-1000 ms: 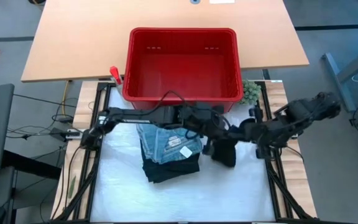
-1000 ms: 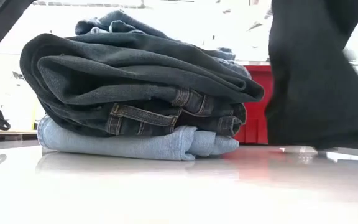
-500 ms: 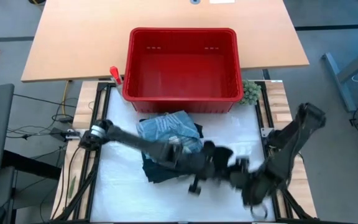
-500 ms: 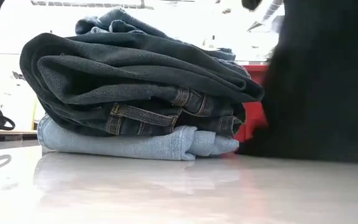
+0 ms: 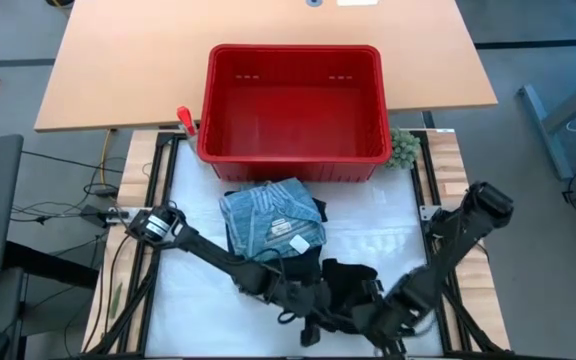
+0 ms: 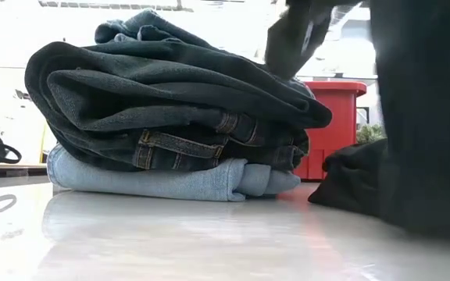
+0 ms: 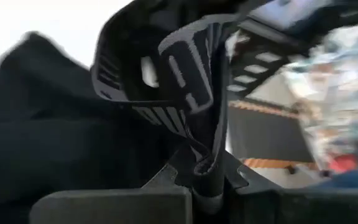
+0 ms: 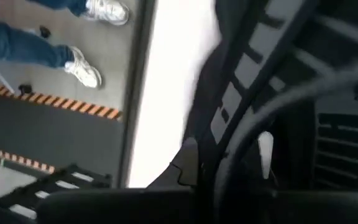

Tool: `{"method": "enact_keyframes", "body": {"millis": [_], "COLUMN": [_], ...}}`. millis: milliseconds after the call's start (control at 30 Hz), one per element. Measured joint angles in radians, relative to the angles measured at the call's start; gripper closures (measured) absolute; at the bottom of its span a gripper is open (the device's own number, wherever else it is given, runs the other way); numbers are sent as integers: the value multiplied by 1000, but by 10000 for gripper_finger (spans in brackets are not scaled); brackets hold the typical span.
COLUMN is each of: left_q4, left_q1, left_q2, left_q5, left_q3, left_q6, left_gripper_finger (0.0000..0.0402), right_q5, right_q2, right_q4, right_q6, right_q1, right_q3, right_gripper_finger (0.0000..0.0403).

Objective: Fold Laundry from Bin
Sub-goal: Fold the black underwear

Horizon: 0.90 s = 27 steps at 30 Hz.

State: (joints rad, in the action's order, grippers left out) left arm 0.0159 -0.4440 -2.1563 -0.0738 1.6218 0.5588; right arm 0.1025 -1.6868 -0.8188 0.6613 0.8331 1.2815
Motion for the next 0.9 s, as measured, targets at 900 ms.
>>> {"method": "enact_keyframes", "body": {"millis": [900], "left_q4": [-511], "left_q1": [-101], "left_q2": [240], "left_q5": [-184], "left_q3": [60], "left_q6": [141], "left_gripper_finger": [288], "right_q5": [291], "right_q2": [116], "right_q4": [-29], "right_q6": [-534], "right_q1": [-509], "right_q3": [-174], "right_gripper_finger": [352]}}
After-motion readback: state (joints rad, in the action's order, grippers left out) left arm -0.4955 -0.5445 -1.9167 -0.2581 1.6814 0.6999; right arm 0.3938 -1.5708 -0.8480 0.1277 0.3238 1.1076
